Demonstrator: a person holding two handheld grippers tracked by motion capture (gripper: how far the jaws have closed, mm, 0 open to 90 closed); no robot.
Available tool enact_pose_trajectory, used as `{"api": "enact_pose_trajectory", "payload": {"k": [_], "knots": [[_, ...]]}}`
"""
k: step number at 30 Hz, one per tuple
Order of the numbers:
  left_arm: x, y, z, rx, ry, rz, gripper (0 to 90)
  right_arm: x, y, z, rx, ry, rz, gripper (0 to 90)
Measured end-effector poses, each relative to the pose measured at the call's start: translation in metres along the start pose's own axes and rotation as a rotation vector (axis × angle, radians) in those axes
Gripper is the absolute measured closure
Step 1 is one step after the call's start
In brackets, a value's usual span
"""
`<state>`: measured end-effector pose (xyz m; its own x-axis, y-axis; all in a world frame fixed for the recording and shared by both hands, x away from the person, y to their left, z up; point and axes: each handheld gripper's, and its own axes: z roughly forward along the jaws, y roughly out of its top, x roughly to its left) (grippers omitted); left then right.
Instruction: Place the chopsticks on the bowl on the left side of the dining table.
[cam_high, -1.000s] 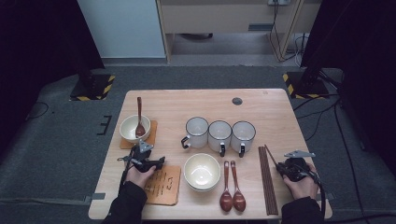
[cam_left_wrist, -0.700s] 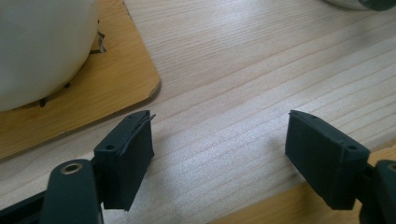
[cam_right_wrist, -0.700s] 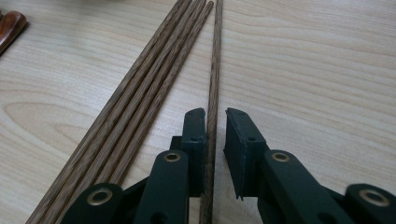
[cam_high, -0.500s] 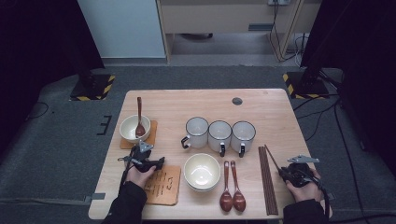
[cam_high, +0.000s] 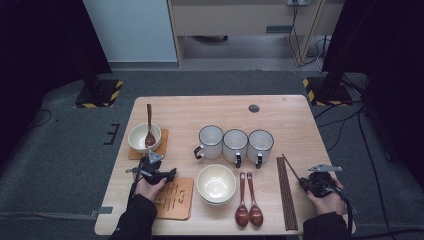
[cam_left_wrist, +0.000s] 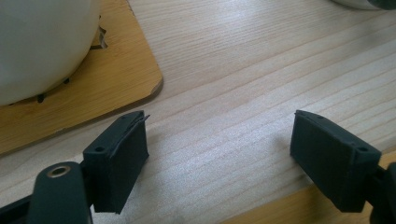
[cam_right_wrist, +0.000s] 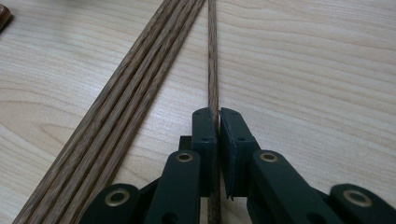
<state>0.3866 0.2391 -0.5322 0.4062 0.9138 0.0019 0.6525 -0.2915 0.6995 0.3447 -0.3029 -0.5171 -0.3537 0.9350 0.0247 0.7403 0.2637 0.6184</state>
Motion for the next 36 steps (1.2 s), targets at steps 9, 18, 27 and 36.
{"api": "enact_pose_trajectory", "payload": {"k": [9,18,27,36], "knots": [[0.0,-0.001,0.0,-0.007,0.001,0.0,16.9,-0.001,-0.002,-0.003,-0.019,0.01,-0.015,80.3],[0.001,-0.002,0.001,-0.015,0.0,0.0,15.9,0.004,-0.013,-0.015,-0.039,0.01,-0.011,79.8],[0.001,-0.002,0.001,-0.02,0.001,0.0,15.8,0.002,-0.015,-0.014,-0.029,-0.003,0.002,80.2],[0.001,-0.002,0.001,-0.021,0.001,0.0,15.7,0.001,-0.016,-0.011,-0.014,-0.012,0.007,83.1]]}}
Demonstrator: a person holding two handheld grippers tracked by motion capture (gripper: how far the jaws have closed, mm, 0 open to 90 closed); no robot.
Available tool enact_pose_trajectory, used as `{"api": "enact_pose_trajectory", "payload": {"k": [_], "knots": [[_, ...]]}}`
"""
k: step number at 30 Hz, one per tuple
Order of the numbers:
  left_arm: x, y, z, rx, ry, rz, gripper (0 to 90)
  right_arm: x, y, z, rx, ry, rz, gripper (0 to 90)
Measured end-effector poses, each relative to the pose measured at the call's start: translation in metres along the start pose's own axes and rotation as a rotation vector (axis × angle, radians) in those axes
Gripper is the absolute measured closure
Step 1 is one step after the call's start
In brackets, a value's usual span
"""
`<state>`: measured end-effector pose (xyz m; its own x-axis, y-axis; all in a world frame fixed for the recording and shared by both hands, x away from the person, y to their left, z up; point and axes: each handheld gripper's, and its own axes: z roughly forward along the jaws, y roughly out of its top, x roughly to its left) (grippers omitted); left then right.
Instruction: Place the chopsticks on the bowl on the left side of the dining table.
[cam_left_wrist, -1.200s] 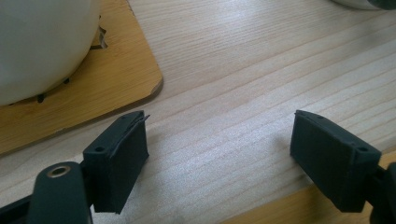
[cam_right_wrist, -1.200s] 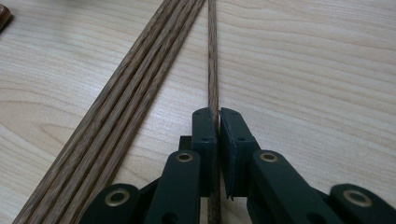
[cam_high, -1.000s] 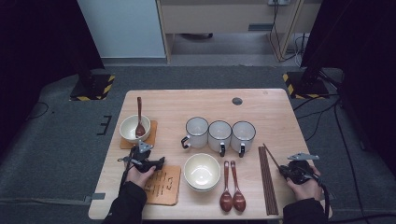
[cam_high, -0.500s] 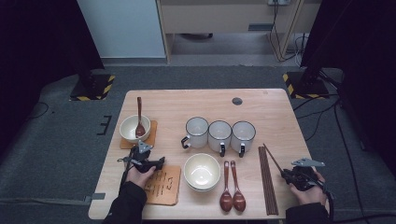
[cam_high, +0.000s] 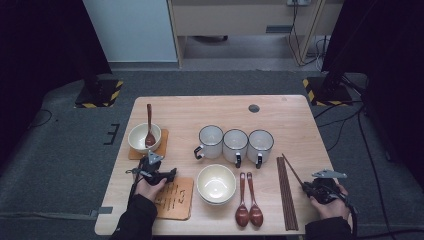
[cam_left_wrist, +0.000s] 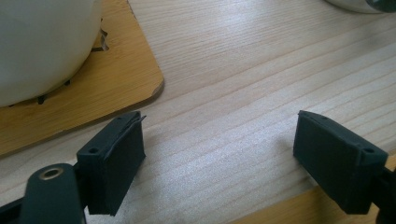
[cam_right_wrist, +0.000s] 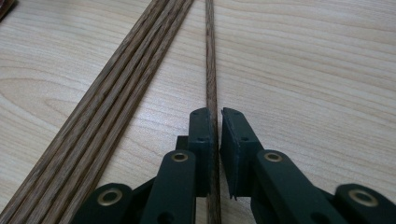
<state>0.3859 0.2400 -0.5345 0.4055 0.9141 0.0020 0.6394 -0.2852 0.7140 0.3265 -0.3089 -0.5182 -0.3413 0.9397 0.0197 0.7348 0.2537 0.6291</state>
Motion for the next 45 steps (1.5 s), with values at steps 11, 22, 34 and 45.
{"api": "enact_pose_trajectory", "payload": {"k": [11,22,34,45], "knots": [[0.0,0.0,0.0,-0.002,-0.001,0.0,15.3,-0.001,0.003,-0.001,-0.002,-0.002,0.02,85.0],[0.001,0.001,0.0,0.004,-0.003,-0.003,15.3,-0.002,0.01,-0.013,-0.069,0.016,0.043,85.1],[0.002,0.006,-0.009,-0.02,-0.004,-0.015,18.1,-0.003,0.02,-0.026,-0.144,0.028,0.043,85.1],[-0.003,0.019,-0.025,-0.098,-0.033,-0.011,20.2,0.001,0.03,-0.034,-0.188,0.039,0.028,85.1]]}}
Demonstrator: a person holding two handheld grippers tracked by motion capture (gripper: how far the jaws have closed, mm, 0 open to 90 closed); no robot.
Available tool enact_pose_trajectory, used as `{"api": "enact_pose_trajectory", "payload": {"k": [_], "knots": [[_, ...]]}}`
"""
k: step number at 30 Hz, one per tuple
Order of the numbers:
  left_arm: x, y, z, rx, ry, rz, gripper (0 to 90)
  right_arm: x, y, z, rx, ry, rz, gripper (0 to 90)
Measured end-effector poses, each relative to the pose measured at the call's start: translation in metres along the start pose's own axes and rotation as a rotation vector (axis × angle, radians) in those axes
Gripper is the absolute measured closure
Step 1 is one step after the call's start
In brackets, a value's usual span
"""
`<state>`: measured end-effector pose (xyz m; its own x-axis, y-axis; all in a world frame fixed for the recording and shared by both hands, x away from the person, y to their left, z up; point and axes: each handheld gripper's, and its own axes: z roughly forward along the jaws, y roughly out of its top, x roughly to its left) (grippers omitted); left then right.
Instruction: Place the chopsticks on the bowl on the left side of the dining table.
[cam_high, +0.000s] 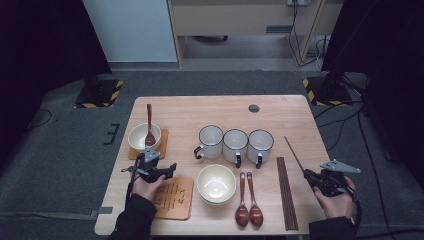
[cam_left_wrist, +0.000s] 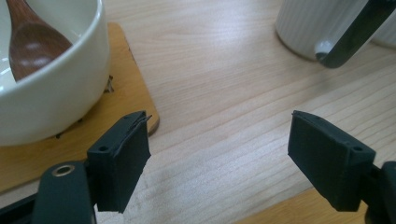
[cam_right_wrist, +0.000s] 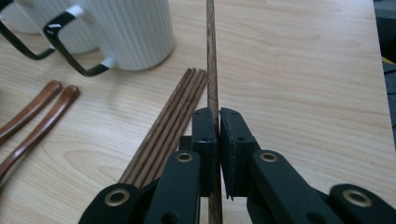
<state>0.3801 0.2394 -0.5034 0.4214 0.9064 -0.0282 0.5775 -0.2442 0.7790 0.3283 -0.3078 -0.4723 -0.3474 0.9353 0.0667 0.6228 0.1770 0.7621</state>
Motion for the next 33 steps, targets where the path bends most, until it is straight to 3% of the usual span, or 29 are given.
{"api": "enact_pose_trajectory", "payload": {"k": [8,18,33], "knots": [[-0.007,0.012,-0.012,-0.056,-0.024,0.002,20.5,0.005,0.009,-0.006,-0.041,0.018,-0.005,85.1],[-0.012,0.025,-0.028,-0.122,-0.066,-0.032,21.1,0.012,0.022,-0.016,-0.104,0.059,-0.009,85.1],[-0.031,0.039,-0.041,-0.182,-0.122,-0.012,21.6,0.027,0.042,-0.024,-0.181,0.139,-0.022,85.1]]}}
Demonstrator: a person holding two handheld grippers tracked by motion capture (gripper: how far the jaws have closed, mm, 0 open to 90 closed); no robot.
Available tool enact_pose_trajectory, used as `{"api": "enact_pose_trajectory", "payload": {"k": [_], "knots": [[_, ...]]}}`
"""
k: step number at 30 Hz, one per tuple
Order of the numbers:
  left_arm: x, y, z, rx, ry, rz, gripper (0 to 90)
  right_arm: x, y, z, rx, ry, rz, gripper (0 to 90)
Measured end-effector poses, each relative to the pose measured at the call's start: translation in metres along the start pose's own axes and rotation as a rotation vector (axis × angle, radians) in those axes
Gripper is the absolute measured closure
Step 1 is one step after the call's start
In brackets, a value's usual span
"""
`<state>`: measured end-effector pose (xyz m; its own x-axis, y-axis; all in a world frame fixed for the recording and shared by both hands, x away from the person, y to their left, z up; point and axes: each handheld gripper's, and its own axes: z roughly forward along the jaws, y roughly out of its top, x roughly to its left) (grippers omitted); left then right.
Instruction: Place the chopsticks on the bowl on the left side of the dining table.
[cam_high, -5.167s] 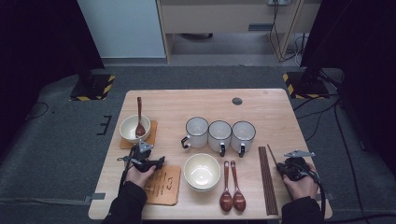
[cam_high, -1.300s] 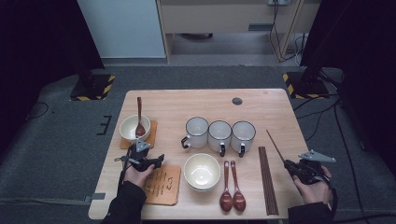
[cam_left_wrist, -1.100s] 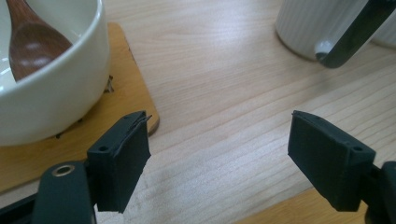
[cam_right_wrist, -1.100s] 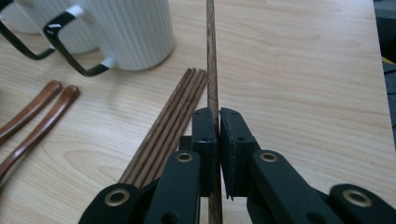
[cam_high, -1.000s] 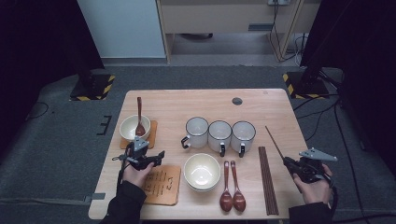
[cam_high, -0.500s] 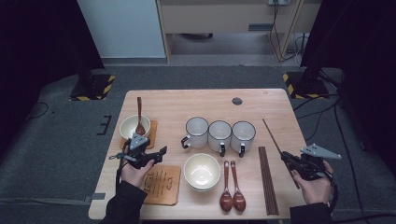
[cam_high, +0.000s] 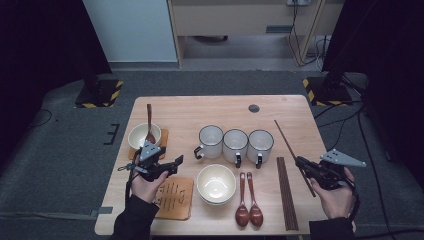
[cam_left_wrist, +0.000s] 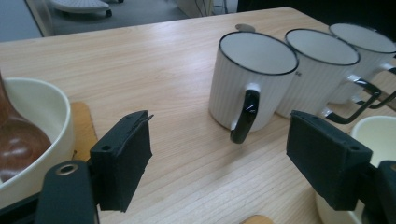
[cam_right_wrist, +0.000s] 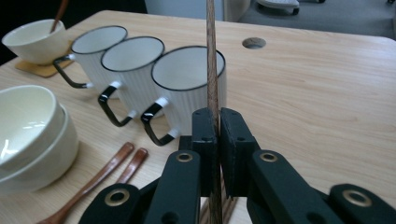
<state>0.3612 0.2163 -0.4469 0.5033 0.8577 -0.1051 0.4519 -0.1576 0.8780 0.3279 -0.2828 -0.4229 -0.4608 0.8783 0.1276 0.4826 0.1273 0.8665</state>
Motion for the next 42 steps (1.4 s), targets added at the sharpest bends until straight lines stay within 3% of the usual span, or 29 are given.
{"api": "enact_pose_trajectory", "payload": {"k": [19,30,42], "knots": [[-0.015,0.016,-0.008,-0.055,-0.046,0.0,23.1,0.024,0.026,0.006,-0.065,0.147,-0.024,85.1],[-0.021,0.026,-0.008,-0.078,-0.072,-0.014,23.4,0.035,0.04,0.013,-0.089,0.186,-0.043,85.1],[-0.042,0.042,-0.001,-0.105,-0.103,-0.016,23.4,0.044,0.045,0.022,-0.087,0.209,-0.064,85.1]]}}
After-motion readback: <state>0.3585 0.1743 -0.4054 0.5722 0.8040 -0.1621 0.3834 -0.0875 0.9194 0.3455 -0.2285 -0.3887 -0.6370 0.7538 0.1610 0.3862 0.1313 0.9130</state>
